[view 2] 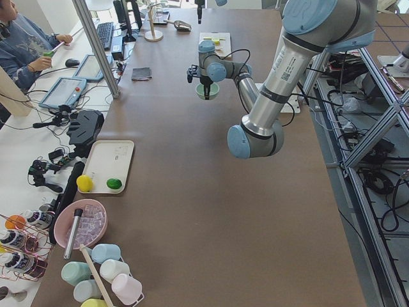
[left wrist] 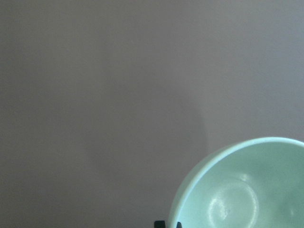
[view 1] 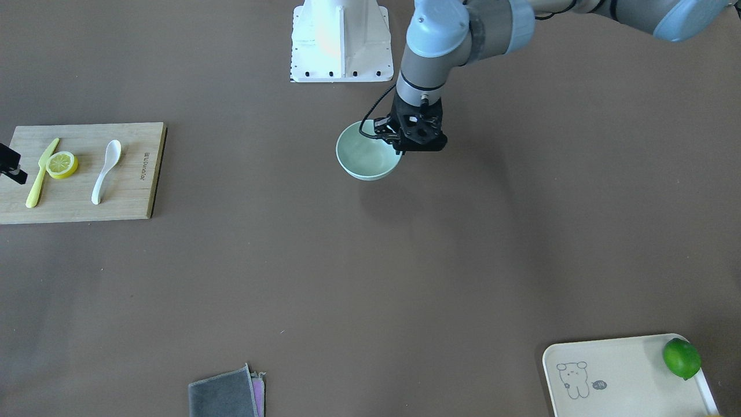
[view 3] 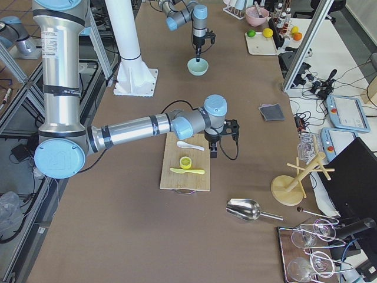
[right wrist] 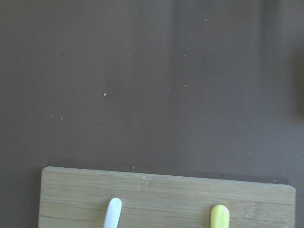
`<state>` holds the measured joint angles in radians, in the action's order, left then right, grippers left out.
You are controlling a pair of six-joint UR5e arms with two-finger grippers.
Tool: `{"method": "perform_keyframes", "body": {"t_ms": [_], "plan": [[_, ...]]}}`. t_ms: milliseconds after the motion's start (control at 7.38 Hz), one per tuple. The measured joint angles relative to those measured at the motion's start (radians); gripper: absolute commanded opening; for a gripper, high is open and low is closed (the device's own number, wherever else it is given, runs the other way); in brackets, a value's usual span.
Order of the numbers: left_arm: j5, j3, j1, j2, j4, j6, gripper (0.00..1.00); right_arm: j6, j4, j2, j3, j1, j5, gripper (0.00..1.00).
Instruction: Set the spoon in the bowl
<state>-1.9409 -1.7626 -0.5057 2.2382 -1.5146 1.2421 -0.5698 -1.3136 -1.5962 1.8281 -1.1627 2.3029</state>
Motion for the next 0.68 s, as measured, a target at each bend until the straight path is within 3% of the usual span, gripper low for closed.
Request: {"method": "perform_keyframes", "body": {"t_ms": [271,678], "plan": [[0.019,0.14,0.044,0.051,-0.14,0.064,0.0,-0.119,0.049,0.005,0.002,0.11,-0.046,1.0],[0.022,0.198,0.049,0.058,-0.211,0.082,0.0,-0.143,0.055,0.006,-0.012,0.192,-0.054,1.0]]}}
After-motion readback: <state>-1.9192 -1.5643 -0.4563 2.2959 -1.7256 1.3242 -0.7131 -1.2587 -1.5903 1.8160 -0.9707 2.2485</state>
